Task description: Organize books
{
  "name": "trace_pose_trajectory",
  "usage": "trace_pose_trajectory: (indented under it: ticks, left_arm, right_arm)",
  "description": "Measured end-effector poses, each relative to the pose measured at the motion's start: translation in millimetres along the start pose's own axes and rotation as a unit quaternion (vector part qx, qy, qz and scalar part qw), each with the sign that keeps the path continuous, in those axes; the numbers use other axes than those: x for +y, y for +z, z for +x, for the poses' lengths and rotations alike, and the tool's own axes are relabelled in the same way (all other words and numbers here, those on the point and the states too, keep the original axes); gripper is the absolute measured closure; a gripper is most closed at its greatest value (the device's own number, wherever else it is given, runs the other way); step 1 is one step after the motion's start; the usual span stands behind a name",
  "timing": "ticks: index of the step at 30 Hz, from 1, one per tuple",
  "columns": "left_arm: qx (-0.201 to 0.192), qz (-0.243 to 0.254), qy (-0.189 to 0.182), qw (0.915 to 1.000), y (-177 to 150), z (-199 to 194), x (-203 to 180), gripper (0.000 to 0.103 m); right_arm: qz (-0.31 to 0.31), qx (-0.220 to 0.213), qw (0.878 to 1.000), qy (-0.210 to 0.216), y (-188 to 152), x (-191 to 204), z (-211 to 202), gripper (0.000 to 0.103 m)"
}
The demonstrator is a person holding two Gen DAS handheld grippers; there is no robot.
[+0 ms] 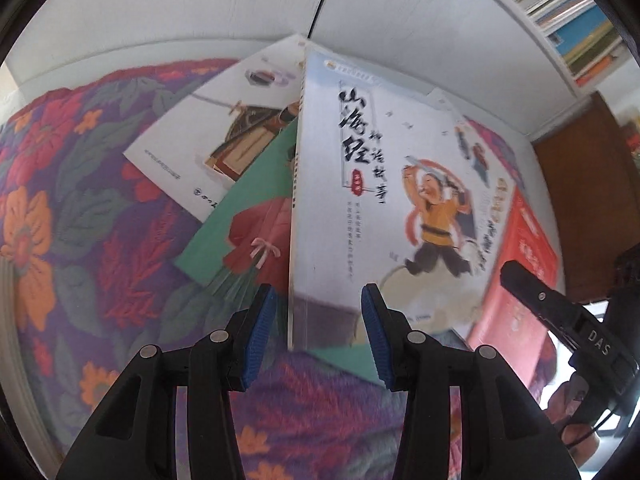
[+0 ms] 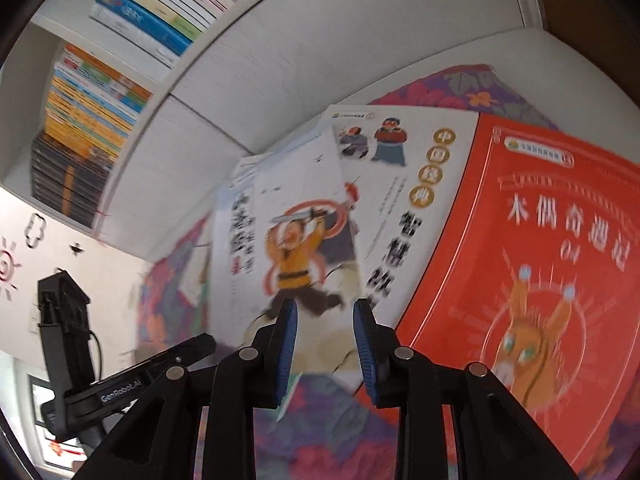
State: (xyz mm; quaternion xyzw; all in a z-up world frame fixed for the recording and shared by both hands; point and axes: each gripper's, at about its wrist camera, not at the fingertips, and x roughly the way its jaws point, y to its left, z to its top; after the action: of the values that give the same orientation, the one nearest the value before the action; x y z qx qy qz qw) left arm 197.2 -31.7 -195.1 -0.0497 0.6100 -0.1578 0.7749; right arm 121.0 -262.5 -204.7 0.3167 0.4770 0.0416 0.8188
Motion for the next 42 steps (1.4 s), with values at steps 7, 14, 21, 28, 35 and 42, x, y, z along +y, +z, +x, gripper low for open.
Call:
trace_pose_trajectory:
  ticks: [7, 14, 21, 28, 35, 42]
  left_arm:
    - [-0.015, 0.025, 0.01, 0.9995, 2, 8, -17, 0.048]
    - [-0.013, 0.048, 0.043, 0.9978, -5, 8, -19, 0.047]
    - [0.005, 0.045, 0.045, 0.998, -34, -11, 4, 0.047]
    - [0.041, 0.02, 0.022, 0.9987, -96, -26, 26, 0.047]
    - [0.082, 0.023, 0.023, 0.9961, -173, -40, 37, 0.047]
    - [0.107, -0.019, -0.044, 0.9931, -187, -48, 65, 0.047]
  right_arm:
    - [-0.016, 0.021, 1.0, -0.005, 8, -5, 31, 0.07]
    - [-0.058, 0.035, 0.998, -0.018, 3, 12, 34, 0.066]
    - [-0.06, 0.061, 0.996, 0.001, 1, 13, 33, 0.066]
    - [-0.062, 0.094, 0.994, 0.004, -41, 18, 21, 0.066]
    - [-0.054, 0.128, 0.99, -0.011, -104, 31, -2, 0.065]
    - [-0.094, 0.187, 0.978, -0.021, -152, 38, -10, 0.065]
